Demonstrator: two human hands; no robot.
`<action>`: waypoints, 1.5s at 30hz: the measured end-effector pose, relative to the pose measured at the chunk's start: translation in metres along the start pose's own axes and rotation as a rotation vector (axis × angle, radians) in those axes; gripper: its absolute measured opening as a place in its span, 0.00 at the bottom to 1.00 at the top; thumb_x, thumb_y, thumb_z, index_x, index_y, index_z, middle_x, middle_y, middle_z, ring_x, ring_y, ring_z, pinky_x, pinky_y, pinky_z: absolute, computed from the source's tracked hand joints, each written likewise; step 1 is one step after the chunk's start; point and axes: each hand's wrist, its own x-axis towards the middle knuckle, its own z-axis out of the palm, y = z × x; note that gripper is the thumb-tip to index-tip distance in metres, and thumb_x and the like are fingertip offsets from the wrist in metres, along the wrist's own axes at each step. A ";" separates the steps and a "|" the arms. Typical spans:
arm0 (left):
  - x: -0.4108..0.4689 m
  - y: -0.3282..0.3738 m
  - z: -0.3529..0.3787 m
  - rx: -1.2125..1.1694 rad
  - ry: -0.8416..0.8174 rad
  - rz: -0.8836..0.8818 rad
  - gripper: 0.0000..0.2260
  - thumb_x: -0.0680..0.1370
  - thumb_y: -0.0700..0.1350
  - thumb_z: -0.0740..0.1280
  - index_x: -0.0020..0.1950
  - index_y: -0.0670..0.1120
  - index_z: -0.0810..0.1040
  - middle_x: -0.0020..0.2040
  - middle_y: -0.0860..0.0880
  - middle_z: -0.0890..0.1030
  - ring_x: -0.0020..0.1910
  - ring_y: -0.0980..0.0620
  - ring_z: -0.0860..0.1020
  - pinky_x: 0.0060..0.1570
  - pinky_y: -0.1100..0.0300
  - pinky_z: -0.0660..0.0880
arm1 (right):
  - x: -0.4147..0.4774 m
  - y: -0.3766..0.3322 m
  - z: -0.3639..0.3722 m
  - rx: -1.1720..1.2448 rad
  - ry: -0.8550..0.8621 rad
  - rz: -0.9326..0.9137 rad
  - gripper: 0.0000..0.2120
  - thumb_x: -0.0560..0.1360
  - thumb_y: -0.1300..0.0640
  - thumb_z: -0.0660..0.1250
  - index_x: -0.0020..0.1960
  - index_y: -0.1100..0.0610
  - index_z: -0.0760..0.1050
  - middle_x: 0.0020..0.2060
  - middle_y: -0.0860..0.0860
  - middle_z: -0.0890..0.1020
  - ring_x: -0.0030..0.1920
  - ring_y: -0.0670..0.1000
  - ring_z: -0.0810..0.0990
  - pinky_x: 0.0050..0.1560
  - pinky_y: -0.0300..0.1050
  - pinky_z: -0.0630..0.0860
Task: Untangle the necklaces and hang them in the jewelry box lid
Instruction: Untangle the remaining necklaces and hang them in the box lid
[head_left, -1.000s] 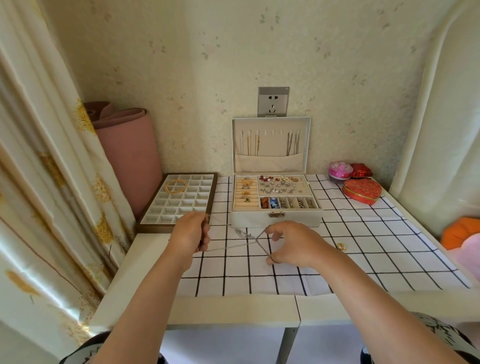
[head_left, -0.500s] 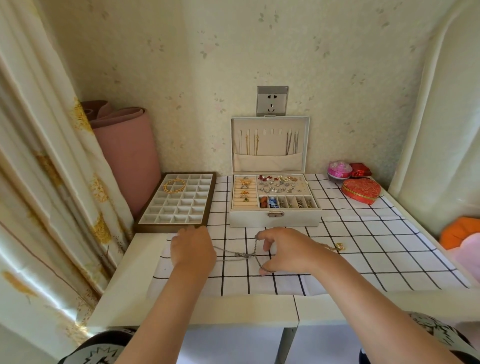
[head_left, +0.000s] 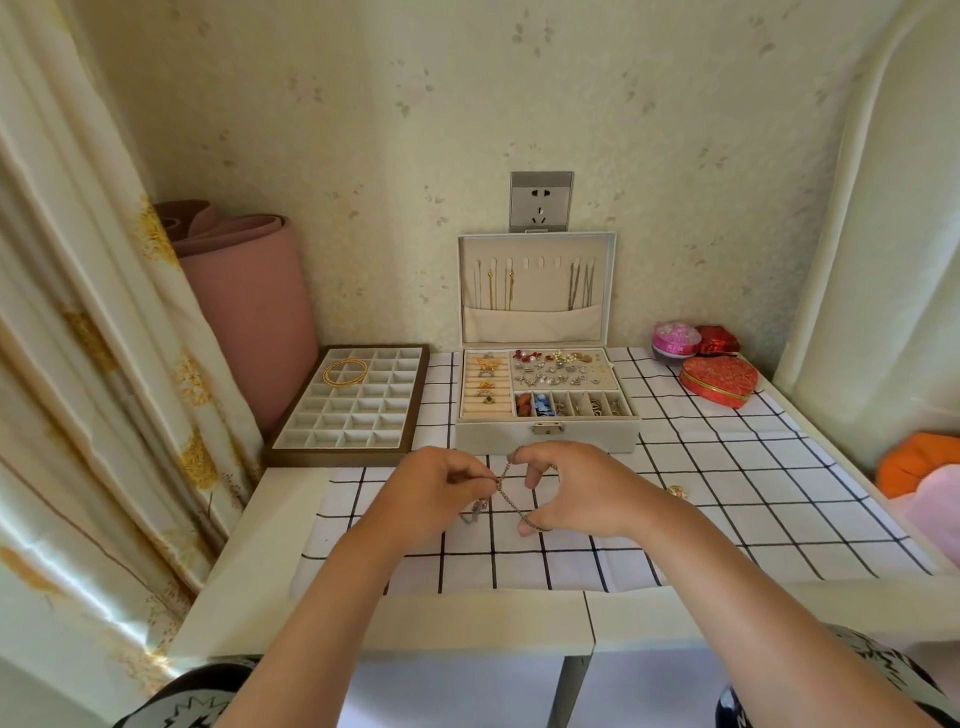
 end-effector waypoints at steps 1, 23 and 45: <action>-0.001 0.001 -0.002 0.016 0.003 0.000 0.07 0.77 0.47 0.72 0.42 0.59 0.84 0.41 0.58 0.85 0.43 0.61 0.80 0.46 0.69 0.73 | 0.000 0.001 0.000 -0.009 0.002 0.002 0.37 0.62 0.46 0.81 0.69 0.40 0.71 0.50 0.37 0.78 0.58 0.42 0.74 0.63 0.44 0.72; -0.006 0.014 -0.010 -0.051 -0.135 -0.094 0.19 0.82 0.56 0.60 0.35 0.48 0.73 0.33 0.58 0.75 0.36 0.59 0.73 0.43 0.60 0.66 | -0.002 -0.006 -0.007 -0.193 0.048 0.044 0.28 0.68 0.44 0.77 0.67 0.41 0.75 0.49 0.40 0.79 0.54 0.45 0.76 0.57 0.48 0.76; -0.015 0.004 -0.033 0.224 -0.429 -0.315 0.20 0.80 0.58 0.64 0.37 0.48 0.88 0.28 0.60 0.80 0.39 0.61 0.78 0.52 0.67 0.71 | -0.003 0.012 -0.016 -0.316 -0.065 0.239 0.18 0.64 0.43 0.79 0.51 0.44 0.81 0.46 0.40 0.79 0.49 0.45 0.78 0.43 0.41 0.73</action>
